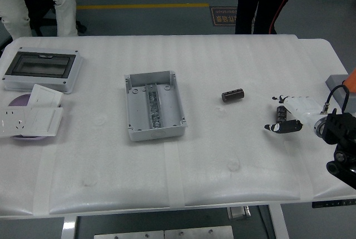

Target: Pick up the battery,place it into the box

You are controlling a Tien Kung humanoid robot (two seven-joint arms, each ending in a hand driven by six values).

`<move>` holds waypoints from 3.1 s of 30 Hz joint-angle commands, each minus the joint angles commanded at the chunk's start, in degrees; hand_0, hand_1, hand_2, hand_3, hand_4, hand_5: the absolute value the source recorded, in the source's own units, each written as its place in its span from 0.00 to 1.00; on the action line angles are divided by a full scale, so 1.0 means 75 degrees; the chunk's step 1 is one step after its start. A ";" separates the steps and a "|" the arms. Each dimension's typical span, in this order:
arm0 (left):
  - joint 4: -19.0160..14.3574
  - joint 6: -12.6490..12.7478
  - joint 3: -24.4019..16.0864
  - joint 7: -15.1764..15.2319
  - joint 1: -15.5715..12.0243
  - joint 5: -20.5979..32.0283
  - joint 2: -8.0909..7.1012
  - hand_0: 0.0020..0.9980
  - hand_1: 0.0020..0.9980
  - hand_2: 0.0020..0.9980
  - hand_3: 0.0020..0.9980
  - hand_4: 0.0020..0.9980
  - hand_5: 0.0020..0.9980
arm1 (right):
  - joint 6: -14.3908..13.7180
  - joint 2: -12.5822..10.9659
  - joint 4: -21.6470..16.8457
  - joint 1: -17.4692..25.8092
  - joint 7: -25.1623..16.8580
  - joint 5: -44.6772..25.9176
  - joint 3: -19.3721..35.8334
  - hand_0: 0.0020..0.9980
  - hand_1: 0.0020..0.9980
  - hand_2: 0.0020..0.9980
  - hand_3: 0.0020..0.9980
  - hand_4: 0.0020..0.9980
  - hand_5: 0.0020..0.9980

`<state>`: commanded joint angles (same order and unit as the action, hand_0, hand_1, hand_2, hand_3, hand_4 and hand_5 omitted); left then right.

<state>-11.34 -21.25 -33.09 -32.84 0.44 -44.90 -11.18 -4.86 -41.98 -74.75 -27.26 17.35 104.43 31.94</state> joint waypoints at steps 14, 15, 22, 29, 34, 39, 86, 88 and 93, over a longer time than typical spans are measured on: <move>-0.0001 0.0006 -0.0046 0.0011 0.0014 -0.0072 -0.0027 0.58 0.64 0.56 0.52 0.22 0.00 | -0.0354 -0.0188 0.0472 -0.0348 -0.0354 -0.0184 -0.0577 0.83 0.74 0.86 0.95 0.94 0.66; -0.0001 0.0007 -0.0037 0.0017 0.0014 -0.0061 -0.0024 0.58 0.64 0.56 0.52 0.22 0.00 | -0.0400 -0.0194 0.0504 -0.0356 -0.0387 -0.0192 -0.0591 0.83 0.74 0.86 0.95 0.94 0.66; 0.0004 0.0002 -0.0007 0.0037 0.0007 -0.0019 -0.0005 0.58 0.63 0.56 0.52 0.21 0.00 | -0.0619 -0.0179 0.0631 -0.0346 -0.0538 -0.0226 -0.0706 0.80 0.73 0.83 0.92 0.89 0.65; 0.0011 -0.0021 -0.0055 0.0059 0.0016 -0.0047 -0.0003 0.58 0.63 0.56 0.52 0.20 0.00 | -0.0770 -0.0117 0.0657 -0.0336 -0.0615 -0.0255 -0.0978 0.77 0.70 0.81 0.85 0.67 0.53; 0.0011 -0.0029 -0.0107 0.0053 0.0011 -0.0106 -0.0003 0.57 0.63 0.55 0.52 0.20 0.00 | -0.0864 -0.0095 0.0680 -0.0312 -0.0663 -0.0246 -0.1043 0.75 0.69 0.79 0.82 0.59 0.48; 0.0015 -0.0026 -0.0151 0.0058 0.0013 -0.0178 -0.0025 0.57 0.63 0.55 0.52 0.20 0.00 | -0.0962 -0.0080 0.0742 -0.0300 -0.0701 -0.0232 -0.1087 0.75 0.68 0.78 0.79 0.56 0.46; 0.0034 -0.0068 -0.0053 0.0098 0.0064 -0.0122 -0.0038 0.57 0.62 0.53 0.51 0.17 0.00 | 0.0204 -0.0492 -0.0180 -0.0198 -0.0795 0.0001 -0.0050 0.85 0.78 0.98 1.00 0.98 0.68; 0.0030 -0.0072 -0.0058 0.0089 0.0063 -0.0124 -0.0043 0.57 0.62 0.53 0.51 0.17 0.00 | 0.0258 -0.0551 -0.0143 -0.0295 -0.0793 0.0116 -0.0194 0.85 0.78 0.98 1.00 0.98 0.68; 0.0025 -0.0078 -0.0078 0.0075 0.0055 -0.0148 -0.0055 0.57 0.62 0.52 0.51 0.16 0.00 | 0.0350 -0.0712 -0.0028 -0.0554 -0.0771 0.0313 -0.0547 0.88 0.82 1.00 1.00 1.00 0.65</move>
<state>-11.15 -21.83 -33.67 -32.28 0.86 -46.01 -11.59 -2.23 -47.32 -74.96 -31.41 11.57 106.77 27.84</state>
